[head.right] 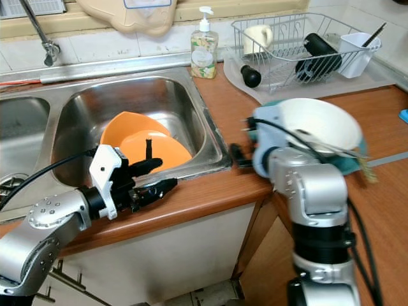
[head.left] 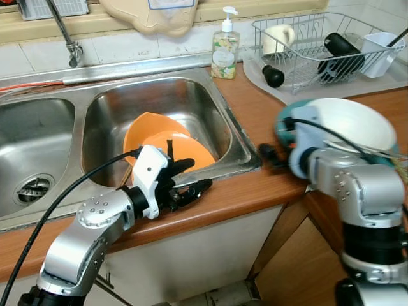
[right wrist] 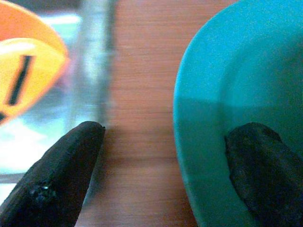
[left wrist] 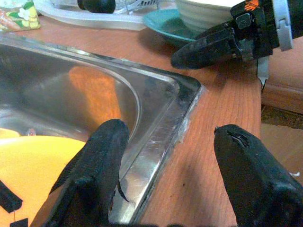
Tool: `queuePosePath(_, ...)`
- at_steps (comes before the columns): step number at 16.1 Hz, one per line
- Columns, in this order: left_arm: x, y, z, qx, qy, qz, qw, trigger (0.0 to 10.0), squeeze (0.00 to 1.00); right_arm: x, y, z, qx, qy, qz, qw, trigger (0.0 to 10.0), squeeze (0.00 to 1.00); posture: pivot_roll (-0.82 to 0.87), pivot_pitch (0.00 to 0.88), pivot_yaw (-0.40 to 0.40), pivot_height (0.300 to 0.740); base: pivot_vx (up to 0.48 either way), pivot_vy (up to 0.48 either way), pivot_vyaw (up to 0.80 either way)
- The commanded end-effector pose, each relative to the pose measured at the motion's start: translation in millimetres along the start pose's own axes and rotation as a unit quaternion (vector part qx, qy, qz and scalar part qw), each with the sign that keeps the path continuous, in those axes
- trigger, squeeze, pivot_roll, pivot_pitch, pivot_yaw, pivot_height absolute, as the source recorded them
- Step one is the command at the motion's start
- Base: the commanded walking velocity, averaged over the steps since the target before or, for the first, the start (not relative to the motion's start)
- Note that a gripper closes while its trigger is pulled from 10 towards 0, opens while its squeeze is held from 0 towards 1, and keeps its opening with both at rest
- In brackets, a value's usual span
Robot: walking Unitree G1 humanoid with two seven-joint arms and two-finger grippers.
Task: Kitchen organization
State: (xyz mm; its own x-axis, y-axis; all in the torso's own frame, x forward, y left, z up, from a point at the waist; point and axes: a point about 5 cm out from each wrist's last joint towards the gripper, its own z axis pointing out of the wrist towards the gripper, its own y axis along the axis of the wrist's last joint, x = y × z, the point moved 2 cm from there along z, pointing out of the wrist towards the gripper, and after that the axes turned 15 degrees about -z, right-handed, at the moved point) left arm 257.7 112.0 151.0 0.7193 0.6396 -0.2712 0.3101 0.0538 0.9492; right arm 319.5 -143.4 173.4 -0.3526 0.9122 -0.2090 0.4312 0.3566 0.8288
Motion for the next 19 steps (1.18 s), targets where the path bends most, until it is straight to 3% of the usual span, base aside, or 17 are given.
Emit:
queuePosePath(1, -1.3, 2, -2.4, 0.002, 0.001, 0.007, 1.0, 10.0, 0.0, 16.6, -4, 0.7, 0.008, 0.041, -0.002, 0.999, 10.0, 0.0, -0.17, 0.0, 0.052, 0.74, 0.0, 0.0, 0.0)
queuePosePath(8, 2.6, 6, -3.3, -0.002, 0.012, 0.012, 1.0, 10.0, 0.0, 52.1, 12, 0.4, -0.035, 0.119, -0.027, 0.992, 10.0, 0.0, -0.16, 0.0, 0.055, 0.74, 0.0, 0.0, 0.0)
queuePosePath(11, 10.2, 11, -3.2, -0.018, 0.038, 0.018, 0.999, 10.0, 0.0, 59.8, 21, -1.3, -0.089, 0.14, -0.056, 0.985, 10.0, 0.0, -0.16, 0.0, 0.063, 0.74, 0.0, 0.0, 0.0)
queuePosePath(16, 9.4, 11, 2.2, -0.02, 0.036, 0.017, 0.999, 10.0, 0.0, 49.0, 44, -18.0, -0.192, 0.14, -0.078, 0.968, 10.0, 0.0, -0.17, 0.0, 0.074, 0.74, 0.0, 0.0, 0.0)
queuePosePath(18, 8.0, 11, 3.3, -0.022, 0.033, 0.016, 0.999, 10.0, 0.0, 33.7, 60, -28.2, -0.254, 0.109, -0.058, 0.959, 10.0, 0.0, -0.17, 0.0, 0.076, 0.74, 0.0, 0.0, 0.0)
queuePosePath(19, 7.2, 12, 4.0, -0.026, 0.032, 0.014, 0.999, 10.0, 0.0, 18.3, 70, -34.5, -0.286, 0.076, -0.035, 0.955, 10.0, 0.0, -0.17, 0.0, 0.076, 0.74, 0.0, 0.0, 0.0)
